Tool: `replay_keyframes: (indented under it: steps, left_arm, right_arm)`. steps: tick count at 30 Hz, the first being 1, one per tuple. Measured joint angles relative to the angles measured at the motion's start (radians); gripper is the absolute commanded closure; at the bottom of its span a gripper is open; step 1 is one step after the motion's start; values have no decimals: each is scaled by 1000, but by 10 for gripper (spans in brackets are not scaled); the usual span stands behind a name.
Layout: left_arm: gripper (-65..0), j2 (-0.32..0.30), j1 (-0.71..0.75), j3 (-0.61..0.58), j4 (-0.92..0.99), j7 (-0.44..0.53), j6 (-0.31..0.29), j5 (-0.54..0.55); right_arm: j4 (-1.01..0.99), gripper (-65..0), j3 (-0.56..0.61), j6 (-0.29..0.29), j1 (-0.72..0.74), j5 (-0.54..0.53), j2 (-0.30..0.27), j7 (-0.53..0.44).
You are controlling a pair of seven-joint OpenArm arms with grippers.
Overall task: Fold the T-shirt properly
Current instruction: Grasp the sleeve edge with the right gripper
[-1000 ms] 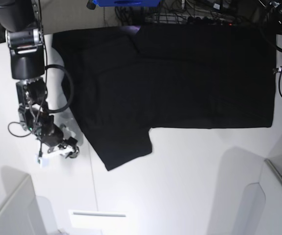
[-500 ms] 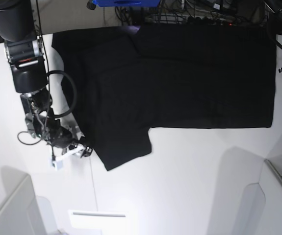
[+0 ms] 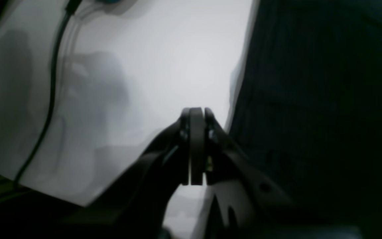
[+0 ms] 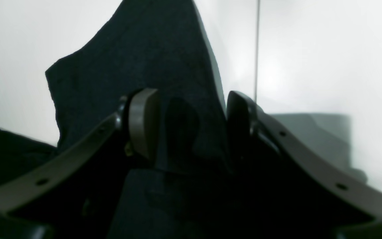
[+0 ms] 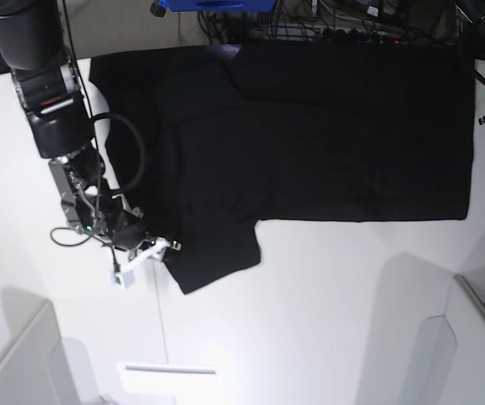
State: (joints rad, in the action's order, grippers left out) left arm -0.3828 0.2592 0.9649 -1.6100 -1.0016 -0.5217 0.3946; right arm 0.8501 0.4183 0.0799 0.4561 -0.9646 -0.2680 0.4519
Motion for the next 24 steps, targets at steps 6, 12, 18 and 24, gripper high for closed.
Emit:
replay_keyframes:
  steps: [6, 12, 18, 24]
  left_arm:
    - [-79, 10, -103, 0, 1, 8, -2, -161]
    - [-387, 9, -216, -1, 85, 2, -2, -188]
    - [-523, -2, -317, -159, 250, 5, -3, -191]
    - [-523, -17, -435, -248, 422, 143, 16, -279]
  right_arm:
    - [2, -180, 32, 0, -8, 0, 2, -25]
    - [-6, 0, 34, 0, -22, -1, -6, -64]
    - [-5, 0, 34, 2, -22, 50, -5, -66]
    - [1, 0, 29, 3, -21, 127, 11, -72]
